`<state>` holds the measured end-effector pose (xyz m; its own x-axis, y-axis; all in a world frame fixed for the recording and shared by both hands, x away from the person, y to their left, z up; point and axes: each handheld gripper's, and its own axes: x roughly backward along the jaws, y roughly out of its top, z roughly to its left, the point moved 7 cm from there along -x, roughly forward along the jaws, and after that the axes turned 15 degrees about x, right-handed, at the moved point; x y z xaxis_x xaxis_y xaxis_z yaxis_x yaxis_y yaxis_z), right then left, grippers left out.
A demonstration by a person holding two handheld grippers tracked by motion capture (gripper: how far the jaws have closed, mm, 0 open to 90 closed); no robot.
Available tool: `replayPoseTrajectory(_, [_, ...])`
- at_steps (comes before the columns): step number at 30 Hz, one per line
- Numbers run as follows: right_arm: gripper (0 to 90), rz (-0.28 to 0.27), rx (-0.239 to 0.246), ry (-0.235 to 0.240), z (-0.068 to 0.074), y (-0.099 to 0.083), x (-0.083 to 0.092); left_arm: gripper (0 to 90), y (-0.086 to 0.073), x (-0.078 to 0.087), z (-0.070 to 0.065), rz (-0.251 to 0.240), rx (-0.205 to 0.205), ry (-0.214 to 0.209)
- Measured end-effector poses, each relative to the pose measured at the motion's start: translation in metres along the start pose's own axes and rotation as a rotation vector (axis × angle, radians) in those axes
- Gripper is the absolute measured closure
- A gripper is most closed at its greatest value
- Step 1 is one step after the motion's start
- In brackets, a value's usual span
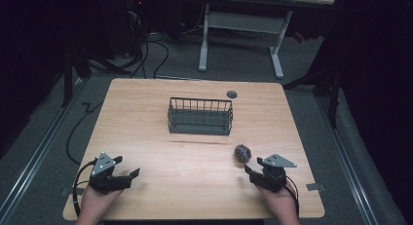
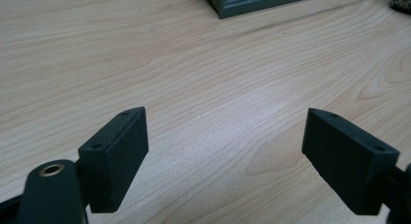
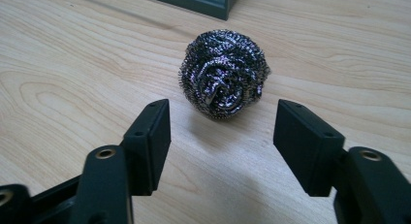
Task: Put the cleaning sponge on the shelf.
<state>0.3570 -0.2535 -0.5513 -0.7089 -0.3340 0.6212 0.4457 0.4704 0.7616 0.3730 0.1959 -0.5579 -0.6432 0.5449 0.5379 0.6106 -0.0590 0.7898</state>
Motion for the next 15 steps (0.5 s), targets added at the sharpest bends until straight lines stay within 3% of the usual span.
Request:
replayPoseTrajectory(6, [33.1,0.022,0.000,-0.022,0.002,0.006,-0.005,17.4,-0.002,0.000,-0.007,0.004,0.017,-0.057])
replayPoseTrajectory(10, [23.6,0.026,-0.016,-0.012,0.000,0.011,-0.010,17.4,-0.002,0.002,-0.008,0.002,-0.007,-0.053])
replayPoseTrajectory(15, [16.7,0.050,-0.032,-0.008,-0.002,0.020,-0.017,17.6,-0.003,0.007,-0.004,0.000,0.010,-0.046])
